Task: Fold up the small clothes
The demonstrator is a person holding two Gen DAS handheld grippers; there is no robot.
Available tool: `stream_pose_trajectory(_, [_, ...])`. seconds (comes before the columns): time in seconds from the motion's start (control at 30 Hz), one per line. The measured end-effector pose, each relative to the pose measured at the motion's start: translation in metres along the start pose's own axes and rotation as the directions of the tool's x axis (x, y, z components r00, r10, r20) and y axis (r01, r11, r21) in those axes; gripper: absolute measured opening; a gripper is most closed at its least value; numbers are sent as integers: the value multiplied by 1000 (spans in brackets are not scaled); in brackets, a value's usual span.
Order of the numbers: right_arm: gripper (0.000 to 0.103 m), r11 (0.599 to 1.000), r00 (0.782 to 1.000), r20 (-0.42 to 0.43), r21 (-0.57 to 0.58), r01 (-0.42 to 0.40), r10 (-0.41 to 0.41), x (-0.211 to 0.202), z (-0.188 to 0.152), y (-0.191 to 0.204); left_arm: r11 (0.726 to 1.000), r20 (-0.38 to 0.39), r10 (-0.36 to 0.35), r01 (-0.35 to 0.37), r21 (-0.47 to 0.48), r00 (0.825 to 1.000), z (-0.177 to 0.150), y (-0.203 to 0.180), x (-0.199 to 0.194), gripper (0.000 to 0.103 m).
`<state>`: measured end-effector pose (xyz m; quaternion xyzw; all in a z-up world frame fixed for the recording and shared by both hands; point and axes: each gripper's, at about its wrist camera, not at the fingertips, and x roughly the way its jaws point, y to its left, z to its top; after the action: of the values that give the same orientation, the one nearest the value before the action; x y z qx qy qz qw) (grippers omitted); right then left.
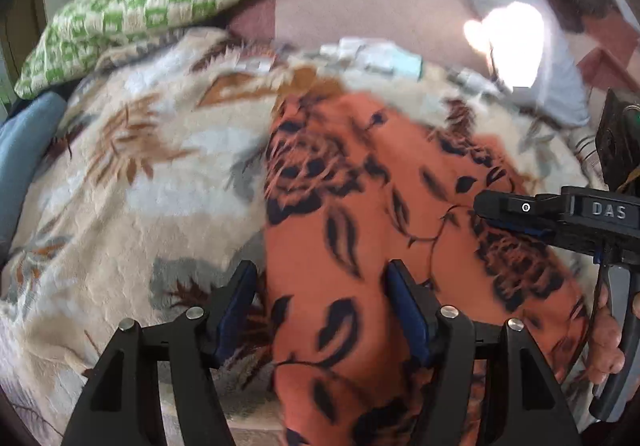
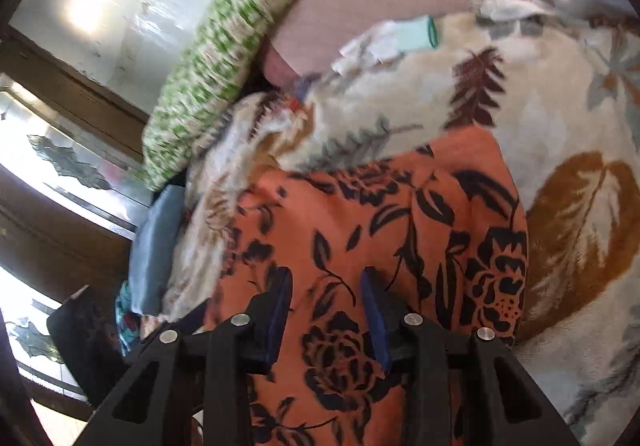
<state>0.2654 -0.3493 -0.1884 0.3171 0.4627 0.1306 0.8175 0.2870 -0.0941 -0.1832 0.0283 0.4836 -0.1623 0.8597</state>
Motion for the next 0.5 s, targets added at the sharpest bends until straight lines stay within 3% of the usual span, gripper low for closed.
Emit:
stream_pose_trajectory(0.07, [20, 999, 1000, -21, 39, 16, -15, 11, -4, -21, 998, -13, -33, 32, -61, 999, 0, 10, 4, 75])
stream_pose_trajectory(0.13, [20, 998, 999, -27, 58, -22, 23, 3, -3, -25, 993, -17, -63, 61, -97, 998, 1, 14, 0, 75])
stream_pose_trajectory(0.23, [24, 999, 999, 10, 37, -37, 37, -22, -2, -20, 993, 9, -63, 64, -99, 998, 0, 11, -14, 75])
stream_pose_trajectory(0.33, [25, 995, 995, 21, 30, -96, 95, -48, -11, -18, 990, 41, -115, 118, -77, 992, -5, 5, -30, 75])
stream_pose_trajectory(0.4, [25, 994, 994, -17, 7, -111, 111, -49, -21, -11, 996, 42, -84, 85, -37, 996, -10, 0, -32, 75])
stream_pose_trajectory(0.5, [25, 1000, 997, -72, -23, -19, 17, -37, -38, -10, 1000, -20, -22, 22, -8, 1000, -20, 0, -15, 75])
